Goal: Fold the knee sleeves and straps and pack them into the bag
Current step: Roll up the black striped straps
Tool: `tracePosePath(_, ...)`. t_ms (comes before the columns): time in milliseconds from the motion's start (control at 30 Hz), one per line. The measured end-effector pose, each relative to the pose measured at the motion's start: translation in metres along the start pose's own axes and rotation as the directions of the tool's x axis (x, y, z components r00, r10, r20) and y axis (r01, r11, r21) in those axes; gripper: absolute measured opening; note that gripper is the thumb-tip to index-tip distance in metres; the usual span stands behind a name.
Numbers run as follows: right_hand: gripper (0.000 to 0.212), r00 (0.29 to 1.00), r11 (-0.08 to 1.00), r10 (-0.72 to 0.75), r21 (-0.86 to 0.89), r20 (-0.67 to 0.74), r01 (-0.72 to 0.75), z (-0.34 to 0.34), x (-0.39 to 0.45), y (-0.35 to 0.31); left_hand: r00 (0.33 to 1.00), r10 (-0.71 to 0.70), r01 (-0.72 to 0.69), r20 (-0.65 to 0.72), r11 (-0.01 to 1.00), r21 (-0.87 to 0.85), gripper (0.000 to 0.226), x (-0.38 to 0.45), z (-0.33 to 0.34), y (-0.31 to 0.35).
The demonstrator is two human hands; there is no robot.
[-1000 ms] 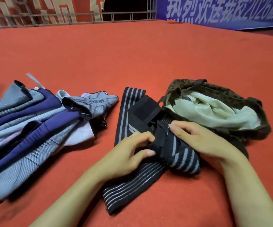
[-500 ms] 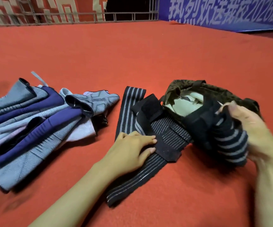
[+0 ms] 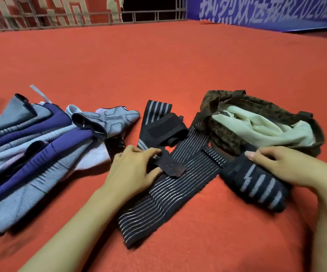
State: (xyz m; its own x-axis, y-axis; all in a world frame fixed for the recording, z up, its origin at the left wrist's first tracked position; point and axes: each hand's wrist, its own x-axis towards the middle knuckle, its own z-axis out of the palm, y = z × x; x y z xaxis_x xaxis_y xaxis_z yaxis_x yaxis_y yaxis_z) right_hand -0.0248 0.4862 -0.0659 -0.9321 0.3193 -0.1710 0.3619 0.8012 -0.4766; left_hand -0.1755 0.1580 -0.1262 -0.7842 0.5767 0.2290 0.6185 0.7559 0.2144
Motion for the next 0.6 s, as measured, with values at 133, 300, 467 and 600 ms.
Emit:
tracePosePath(133, 0.076, 0.99, 0.986, 0.137, -0.099, 0.03, -0.133, -0.013, -0.01, 0.007, 0.997, 0.0, -0.009, -0.078, 0.993, -0.115, 0.029, 0.001, 0.002, -0.012)
tracePosePath(300, 0.026, 0.971, 0.941, 0.173, -0.264, -0.162, -0.212, -0.008, 0.0, 0.007, 0.95, -0.201, 0.054, -0.237, 0.859, -0.509, 0.039, 0.008, -0.015, -0.017)
tracePosePath(467, 0.05, 0.971, 0.957, -0.169, -0.266, -0.17, 0.12, 0.014, -0.016, -0.081, 0.937, -0.278, 0.097, -0.213, 0.79, -0.605, 0.034, 0.01, -0.017, -0.022)
tracePosePath(600, 0.087, 0.888, 0.89, -0.356, -0.185, 0.29, 0.417, 0.078, -0.018, -0.135, 0.941, -0.328, 0.18, -0.081, 0.689, -0.702, 0.017, 0.005, -0.012, -0.019)
